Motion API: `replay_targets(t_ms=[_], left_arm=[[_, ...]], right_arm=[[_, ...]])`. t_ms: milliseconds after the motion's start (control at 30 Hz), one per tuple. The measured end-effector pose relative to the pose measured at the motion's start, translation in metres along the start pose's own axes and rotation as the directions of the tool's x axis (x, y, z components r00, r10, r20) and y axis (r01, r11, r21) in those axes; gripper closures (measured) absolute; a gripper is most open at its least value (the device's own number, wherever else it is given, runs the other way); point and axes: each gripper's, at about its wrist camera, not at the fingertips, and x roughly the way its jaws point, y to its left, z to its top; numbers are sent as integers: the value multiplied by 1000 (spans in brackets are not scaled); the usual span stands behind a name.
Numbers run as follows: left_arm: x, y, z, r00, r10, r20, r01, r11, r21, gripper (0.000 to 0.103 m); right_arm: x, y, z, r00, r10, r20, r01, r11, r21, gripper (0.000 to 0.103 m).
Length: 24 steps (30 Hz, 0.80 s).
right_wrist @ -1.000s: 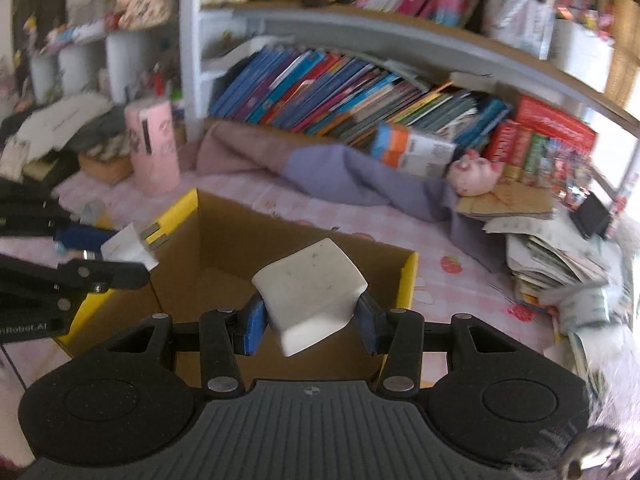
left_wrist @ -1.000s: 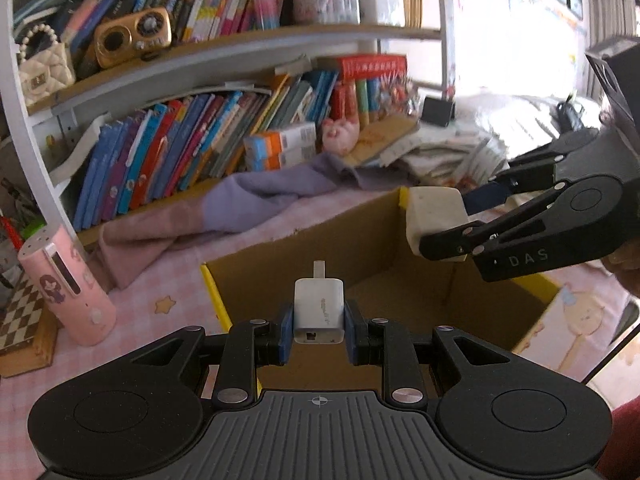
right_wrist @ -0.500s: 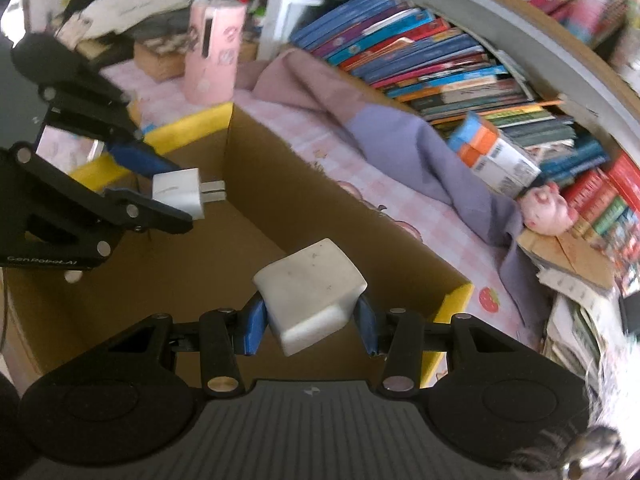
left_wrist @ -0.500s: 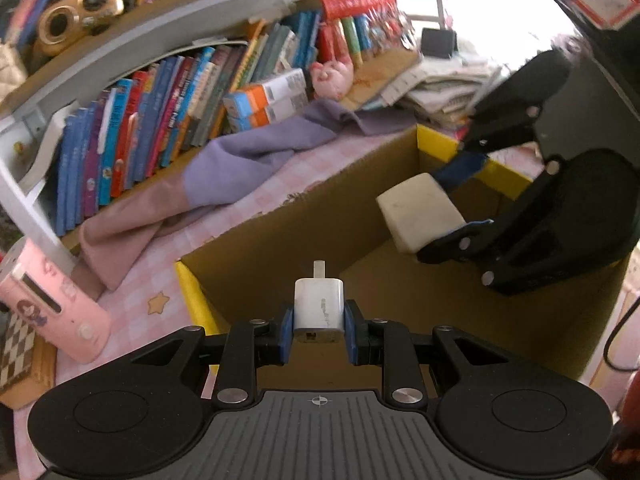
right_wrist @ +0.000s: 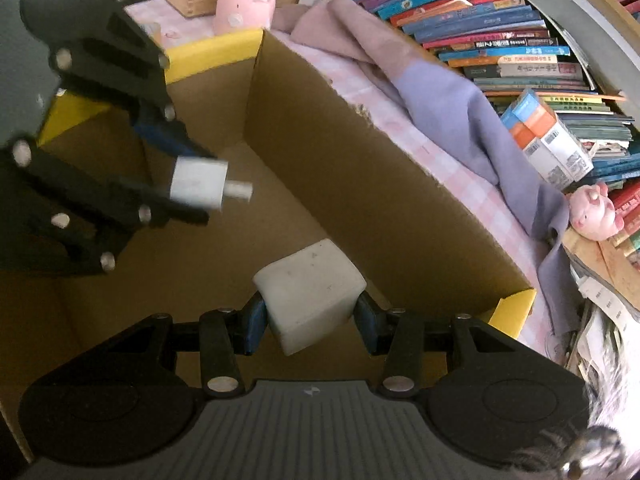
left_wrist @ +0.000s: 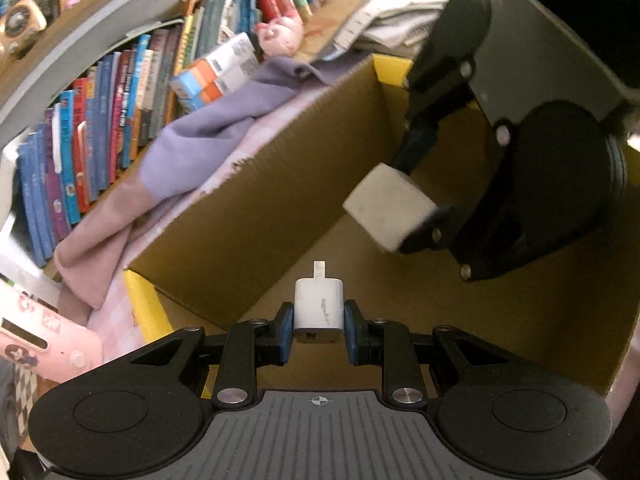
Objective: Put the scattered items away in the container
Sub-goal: 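Lower both items into the yellow box and open both tools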
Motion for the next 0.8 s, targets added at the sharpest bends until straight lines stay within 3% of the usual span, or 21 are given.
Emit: replay_targets(t_ms=[367, 533, 633, 700, 800], left_arm=[[2, -4, 1, 1000, 19, -19, -19, 1000, 11, 77], [3, -4, 0, 998, 51, -20, -51, 999, -3, 70], [1, -3, 1, 996, 88, -18, -88, 996, -33, 51], [-1, -3, 2, 994, 105, -9, -105, 993, -56, 25], [-8, -6, 1, 994, 112, 14, -110, 990, -85, 20]], right_arm=[[5, 7, 3, 999, 0, -42, -1, 999, -40, 59], [0, 5, 3, 1000, 20, -20, -20, 1000, -23, 41], [-2, 3, 3, 1000, 16, -4, -16, 1000, 5, 40], [-5, 1, 3, 1000, 10, 8, -11, 1000, 25, 39], [-11, -1, 0, 999, 0, 33, -2, 998, 62, 36]])
